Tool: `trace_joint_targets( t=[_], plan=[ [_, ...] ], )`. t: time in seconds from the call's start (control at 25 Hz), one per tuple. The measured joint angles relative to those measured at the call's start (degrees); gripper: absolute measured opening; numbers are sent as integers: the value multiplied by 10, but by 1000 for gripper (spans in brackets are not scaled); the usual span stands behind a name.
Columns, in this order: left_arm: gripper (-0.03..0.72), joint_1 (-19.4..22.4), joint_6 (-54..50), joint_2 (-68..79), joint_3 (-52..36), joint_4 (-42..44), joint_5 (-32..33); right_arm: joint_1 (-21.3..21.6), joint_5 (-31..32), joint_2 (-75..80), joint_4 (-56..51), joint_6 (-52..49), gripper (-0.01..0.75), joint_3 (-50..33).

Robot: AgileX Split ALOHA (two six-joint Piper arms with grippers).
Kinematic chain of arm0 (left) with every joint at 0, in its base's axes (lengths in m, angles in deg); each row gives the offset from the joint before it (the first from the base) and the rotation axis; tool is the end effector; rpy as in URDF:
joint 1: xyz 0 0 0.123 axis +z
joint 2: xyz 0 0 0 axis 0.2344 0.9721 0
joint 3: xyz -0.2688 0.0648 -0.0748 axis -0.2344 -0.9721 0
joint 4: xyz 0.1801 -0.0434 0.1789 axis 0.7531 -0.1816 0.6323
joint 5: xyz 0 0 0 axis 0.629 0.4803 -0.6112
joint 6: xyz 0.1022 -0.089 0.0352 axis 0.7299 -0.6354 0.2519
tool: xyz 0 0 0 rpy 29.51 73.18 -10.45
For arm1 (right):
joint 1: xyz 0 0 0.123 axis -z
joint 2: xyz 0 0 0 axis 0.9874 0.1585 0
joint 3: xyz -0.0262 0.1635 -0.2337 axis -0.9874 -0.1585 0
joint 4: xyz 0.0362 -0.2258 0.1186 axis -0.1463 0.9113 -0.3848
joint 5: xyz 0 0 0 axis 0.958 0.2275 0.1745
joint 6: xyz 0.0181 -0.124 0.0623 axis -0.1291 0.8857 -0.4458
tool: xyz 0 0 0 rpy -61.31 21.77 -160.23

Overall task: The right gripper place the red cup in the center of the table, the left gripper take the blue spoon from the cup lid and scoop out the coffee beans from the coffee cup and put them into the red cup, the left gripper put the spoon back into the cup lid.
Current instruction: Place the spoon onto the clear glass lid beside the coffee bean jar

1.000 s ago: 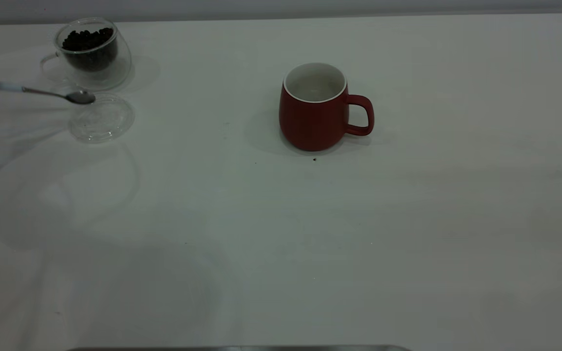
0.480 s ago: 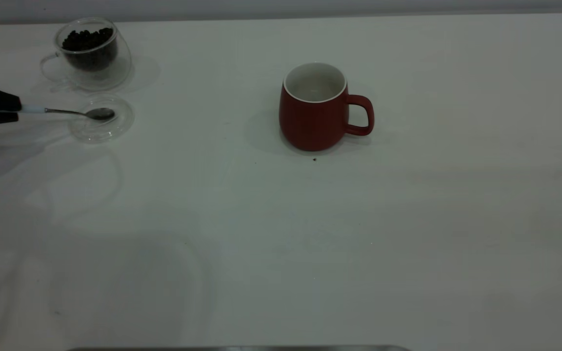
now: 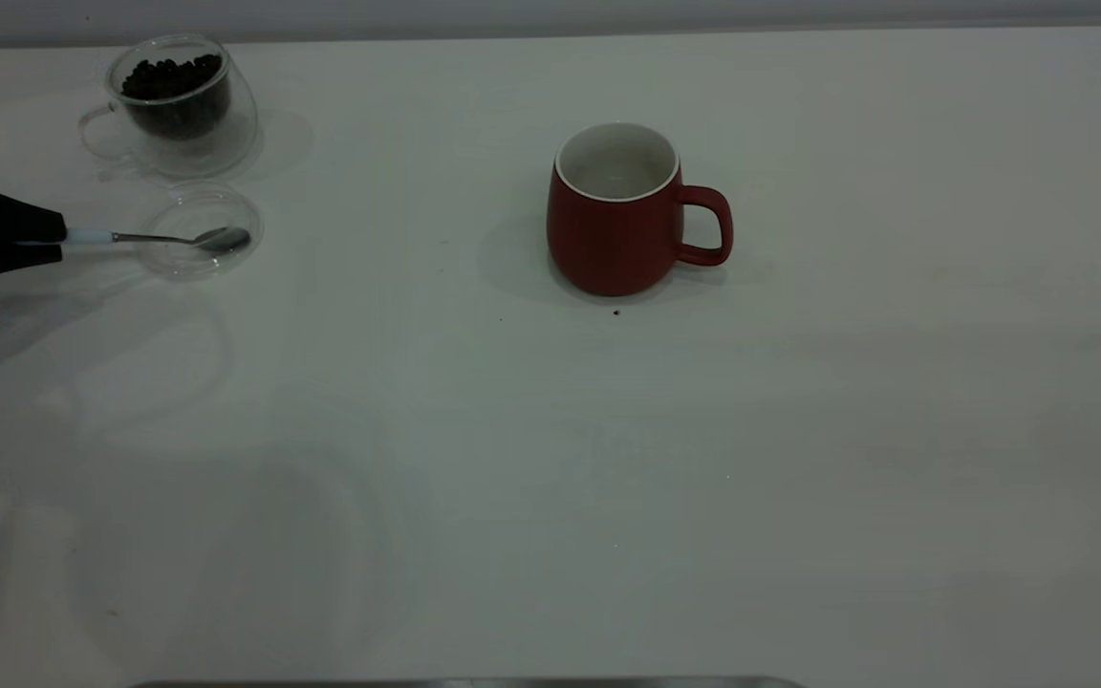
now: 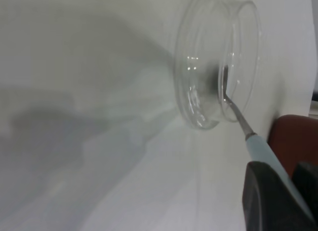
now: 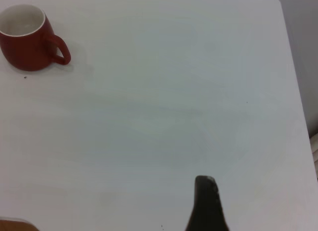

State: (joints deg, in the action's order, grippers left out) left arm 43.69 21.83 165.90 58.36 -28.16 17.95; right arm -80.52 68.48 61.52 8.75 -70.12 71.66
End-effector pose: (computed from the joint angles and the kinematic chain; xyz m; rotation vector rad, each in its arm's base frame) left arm 0.3825 0.0955 -0.0539 -0.6727 2.4701 -1.1548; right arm 0.0387 0.0045 0.2404 -0.1194 2.1217 -0.0268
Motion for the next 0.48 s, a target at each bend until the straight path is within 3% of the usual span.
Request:
trace_joint_targets(
  t=[0.32,0.48],
  plan=[
    [127,-1,8,1,0,-8,1,0,0,0,0,0,590,0],
    [204,-1,9,1,0,-14,1,0,0,0,0,0,590,0]
  ],
)
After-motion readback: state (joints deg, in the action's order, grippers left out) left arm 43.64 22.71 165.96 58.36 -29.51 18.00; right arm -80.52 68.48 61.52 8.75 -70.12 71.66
